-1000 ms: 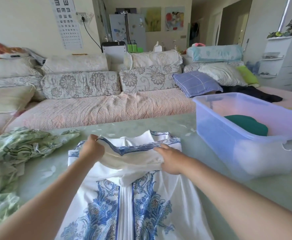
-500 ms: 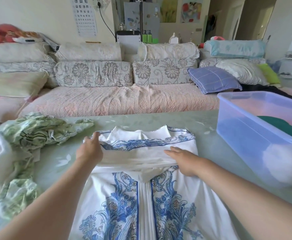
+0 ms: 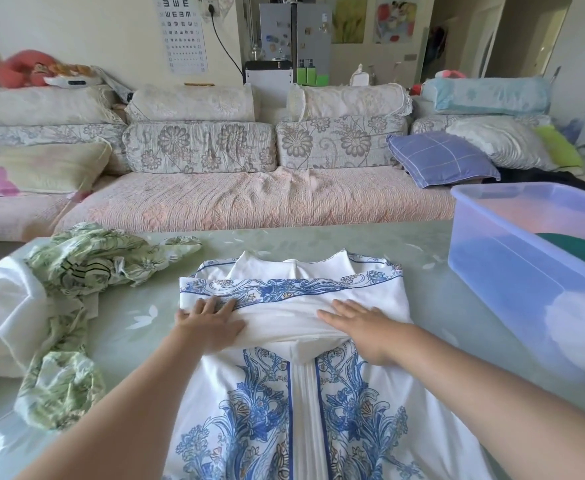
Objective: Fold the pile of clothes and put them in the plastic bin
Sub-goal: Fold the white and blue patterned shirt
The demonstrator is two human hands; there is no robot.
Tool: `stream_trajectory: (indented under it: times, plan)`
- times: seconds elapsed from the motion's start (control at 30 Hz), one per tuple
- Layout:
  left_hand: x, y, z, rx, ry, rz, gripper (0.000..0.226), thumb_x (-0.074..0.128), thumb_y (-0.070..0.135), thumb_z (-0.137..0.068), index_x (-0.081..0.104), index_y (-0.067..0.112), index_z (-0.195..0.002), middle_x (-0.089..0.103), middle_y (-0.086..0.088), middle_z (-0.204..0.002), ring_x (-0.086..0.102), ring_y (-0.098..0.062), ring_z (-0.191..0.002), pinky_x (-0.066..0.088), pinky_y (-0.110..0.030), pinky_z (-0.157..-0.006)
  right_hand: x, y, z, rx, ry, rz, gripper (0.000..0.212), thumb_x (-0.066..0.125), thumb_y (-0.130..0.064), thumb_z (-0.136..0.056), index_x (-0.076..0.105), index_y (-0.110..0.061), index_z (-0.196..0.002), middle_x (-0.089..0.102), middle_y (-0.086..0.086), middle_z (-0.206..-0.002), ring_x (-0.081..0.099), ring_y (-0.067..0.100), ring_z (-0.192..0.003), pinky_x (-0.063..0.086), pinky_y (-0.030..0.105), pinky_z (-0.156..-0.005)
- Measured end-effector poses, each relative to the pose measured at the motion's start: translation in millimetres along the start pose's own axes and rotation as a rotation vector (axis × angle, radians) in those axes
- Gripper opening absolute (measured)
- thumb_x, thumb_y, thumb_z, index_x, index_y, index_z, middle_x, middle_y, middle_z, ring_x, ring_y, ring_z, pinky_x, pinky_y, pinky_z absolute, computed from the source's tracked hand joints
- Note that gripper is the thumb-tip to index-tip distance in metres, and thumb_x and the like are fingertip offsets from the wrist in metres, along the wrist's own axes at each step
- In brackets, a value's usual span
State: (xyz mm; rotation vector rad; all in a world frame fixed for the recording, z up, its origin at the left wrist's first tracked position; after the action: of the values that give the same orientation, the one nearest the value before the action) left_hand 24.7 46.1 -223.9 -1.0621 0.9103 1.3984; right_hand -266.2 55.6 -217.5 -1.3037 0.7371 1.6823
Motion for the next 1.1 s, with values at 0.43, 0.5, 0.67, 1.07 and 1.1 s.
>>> stream_trajectory:
  times: [0.43,0.5,0.67,1.07,1.1]
  plan:
    - [-29.5,-21.0,-30.1,-0.030,0.389,-0.025,0.028,0.040,0.031,-0.098,0.060,0.027,-0.117,0.062,-0.001,-0.122,0.052,-0.024,-0.117,0.037,-0.036,-0.095,-37.8,55.5,-43.1,0.212,0.365,-0.125,0.059,0.039,-0.001,-0.092,0.048,-0.029,-0.143,0.045,-0.002,-0.148,0.054,0.027,-0.125,0.046,0.036,-0.094]
    - [-31.4,-20.7,-37.7,-0.020,0.419,0.016,0.022,0.042,0.025,-0.097,0.063,0.023,-0.104,0.064,-0.003,-0.111,0.055,-0.025,-0.107,0.040,-0.035,-0.088,-38.1,67.2,-53.6,0.243,0.355,-0.085,0.063,0.039,-0.003,-0.094,0.037,-0.027,-0.152,0.039,-0.002,-0.155,0.051,0.026,-0.131,0.047,0.038,-0.097]
    - [-41.8,-26.8,-58.4,0.047,0.582,0.309,0.017,0.046,0.006,-0.094,0.057,0.011,-0.082,0.063,-0.014,-0.087,0.060,-0.034,-0.080,0.041,-0.034,-0.064,-34.3,90.5,-77.6,0.284,0.415,0.014,0.037,0.045,-0.006,-0.095,0.054,-0.017,-0.128,0.058,0.010,-0.127,0.061,0.032,-0.112,0.050,0.038,-0.082]
    - [-49.3,1.4,-62.6,0.164,0.736,0.120,0.040,0.051,0.007,-0.088,0.061,0.018,-0.125,0.059,-0.007,-0.124,0.051,-0.030,-0.115,0.041,-0.043,-0.095,-47.4,83.7,-82.8,0.399,0.584,0.099,0.038,0.051,-0.017,-0.091,0.053,-0.016,-0.129,0.048,0.012,-0.128,0.058,0.035,-0.109,0.044,0.041,-0.090]
    - [-48.9,12.6,-62.4,0.257,0.678,0.209,0.037,0.048,0.014,-0.094,0.060,0.021,-0.128,0.057,-0.005,-0.130,0.049,-0.028,-0.120,0.041,-0.043,-0.099,-48.5,72.9,-85.0,0.337,0.587,0.098,0.042,0.051,-0.022,-0.092,0.052,-0.018,-0.135,0.047,0.011,-0.135,0.055,0.034,-0.116,0.041,0.042,-0.096]
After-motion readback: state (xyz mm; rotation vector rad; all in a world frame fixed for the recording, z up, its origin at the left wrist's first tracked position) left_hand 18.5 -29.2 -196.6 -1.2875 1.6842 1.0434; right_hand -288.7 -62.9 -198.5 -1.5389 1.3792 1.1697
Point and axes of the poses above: each hand's wrist, its own z-axis away from the middle knuckle, its own x-axis out of the palm, y = z × x, the point moved 5 cm from there along -z, towards the middle knuckle
